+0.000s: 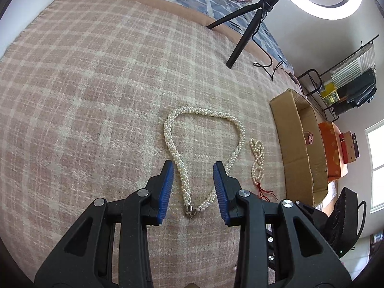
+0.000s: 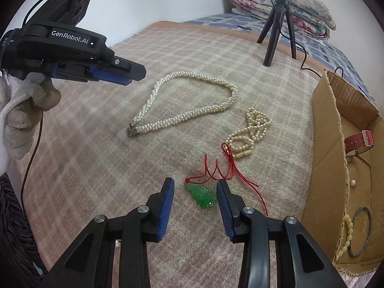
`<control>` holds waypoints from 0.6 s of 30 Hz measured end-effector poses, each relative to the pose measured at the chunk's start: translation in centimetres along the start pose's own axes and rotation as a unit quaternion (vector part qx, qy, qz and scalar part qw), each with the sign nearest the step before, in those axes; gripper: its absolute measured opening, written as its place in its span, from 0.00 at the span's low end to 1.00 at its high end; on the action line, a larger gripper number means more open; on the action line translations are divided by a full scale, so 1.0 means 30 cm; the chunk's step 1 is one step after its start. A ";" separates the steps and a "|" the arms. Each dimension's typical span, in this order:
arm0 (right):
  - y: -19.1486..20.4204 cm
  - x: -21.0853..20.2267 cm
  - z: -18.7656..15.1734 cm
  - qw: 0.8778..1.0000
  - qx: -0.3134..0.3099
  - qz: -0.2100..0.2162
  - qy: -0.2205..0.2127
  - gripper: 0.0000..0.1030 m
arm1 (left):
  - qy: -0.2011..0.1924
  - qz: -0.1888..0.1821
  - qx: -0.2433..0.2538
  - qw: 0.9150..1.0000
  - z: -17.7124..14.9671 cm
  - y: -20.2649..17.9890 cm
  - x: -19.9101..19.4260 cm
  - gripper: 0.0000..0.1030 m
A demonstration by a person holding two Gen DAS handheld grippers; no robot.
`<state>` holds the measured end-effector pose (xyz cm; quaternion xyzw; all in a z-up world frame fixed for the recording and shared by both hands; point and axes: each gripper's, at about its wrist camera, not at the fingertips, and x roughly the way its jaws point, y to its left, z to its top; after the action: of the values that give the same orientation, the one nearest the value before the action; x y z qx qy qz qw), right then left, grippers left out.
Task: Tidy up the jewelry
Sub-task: 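Move the left tool to the twisted pearl necklace while the right tool approaches the jade pendant, then close the left tool on the necklace clasp end while the right tool grips the green jade pendant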
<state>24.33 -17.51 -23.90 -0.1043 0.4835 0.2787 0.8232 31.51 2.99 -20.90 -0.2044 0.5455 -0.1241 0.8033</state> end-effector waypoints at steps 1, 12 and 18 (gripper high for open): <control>0.000 0.009 0.002 1.000 0.001 0.000 0.002 0.37 | 0.002 -0.004 -0.002 1.000 0.004 -0.001 0.007 0.33; -0.004 0.023 -0.008 0.999 0.011 0.026 0.025 0.39 | 0.028 0.029 0.007 0.999 -0.006 -0.003 0.123 0.33; 0.014 0.019 -0.021 0.999 0.004 0.034 0.035 0.38 | 0.028 0.055 0.028 0.998 -0.016 -0.018 0.156 0.32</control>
<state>23.86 -17.24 -24.69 -0.0942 0.5162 0.3004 0.7965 32.83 0.45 -24.68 -0.1479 0.5746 -0.1001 0.7987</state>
